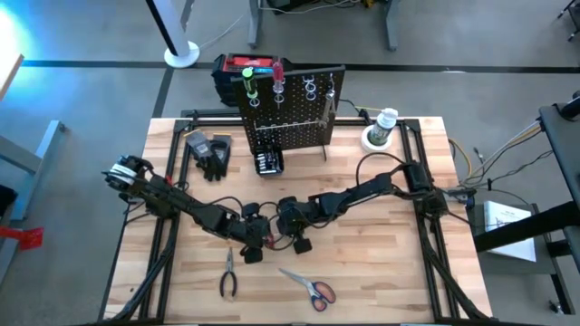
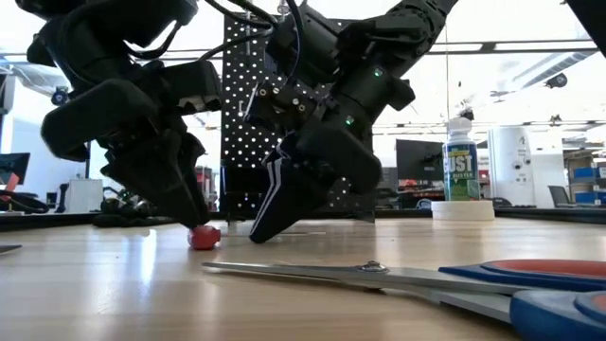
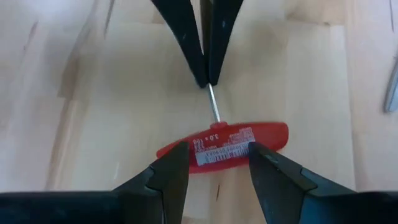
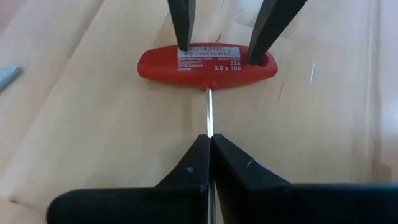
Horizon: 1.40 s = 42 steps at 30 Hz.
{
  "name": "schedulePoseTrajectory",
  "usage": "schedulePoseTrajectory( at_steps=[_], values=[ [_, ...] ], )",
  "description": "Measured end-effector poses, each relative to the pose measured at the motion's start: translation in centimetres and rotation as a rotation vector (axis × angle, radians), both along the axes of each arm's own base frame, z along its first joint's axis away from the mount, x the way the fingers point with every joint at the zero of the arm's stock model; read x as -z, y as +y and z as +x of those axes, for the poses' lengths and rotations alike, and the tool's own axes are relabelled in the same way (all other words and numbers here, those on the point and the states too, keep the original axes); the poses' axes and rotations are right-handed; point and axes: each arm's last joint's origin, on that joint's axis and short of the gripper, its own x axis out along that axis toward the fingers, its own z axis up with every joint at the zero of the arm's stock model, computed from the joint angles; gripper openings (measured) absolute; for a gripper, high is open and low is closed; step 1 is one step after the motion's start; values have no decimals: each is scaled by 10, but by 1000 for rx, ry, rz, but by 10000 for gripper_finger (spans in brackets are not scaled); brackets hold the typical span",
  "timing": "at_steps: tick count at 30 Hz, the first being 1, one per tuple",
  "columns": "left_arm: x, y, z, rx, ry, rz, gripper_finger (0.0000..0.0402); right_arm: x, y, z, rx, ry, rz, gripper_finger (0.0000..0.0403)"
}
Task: Hang tools onto peg board
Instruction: Hang the red allen wrench on the pegboard
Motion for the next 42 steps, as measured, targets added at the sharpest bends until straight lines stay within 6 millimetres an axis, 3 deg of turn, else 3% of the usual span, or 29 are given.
schedulePoseTrajectory(
  at_steps=[4,9,14,20,28,42],
  values=[
    [-13,-4,1,-18,23,-4,155,-8,0,-2,-13,-4,60,1],
    [-49,-11,-9,-21,40,51,155,-20,-1,-9,-102,5,178,1],
    [-90,-25,-19,10,-162,140,155,-40,-5,-16,-276,-156,451,0],
    [-113,-44,-13,167,-407,235,155,-56,-6,-39,-417,-415,728,0],
    [-113,-54,2,285,-522,385,155,-74,-10,-66,-468,-649,880,0],
    [-122,-57,7,263,-634,376,155,-75,-13,-66,-424,-664,889,0]
  ],
)
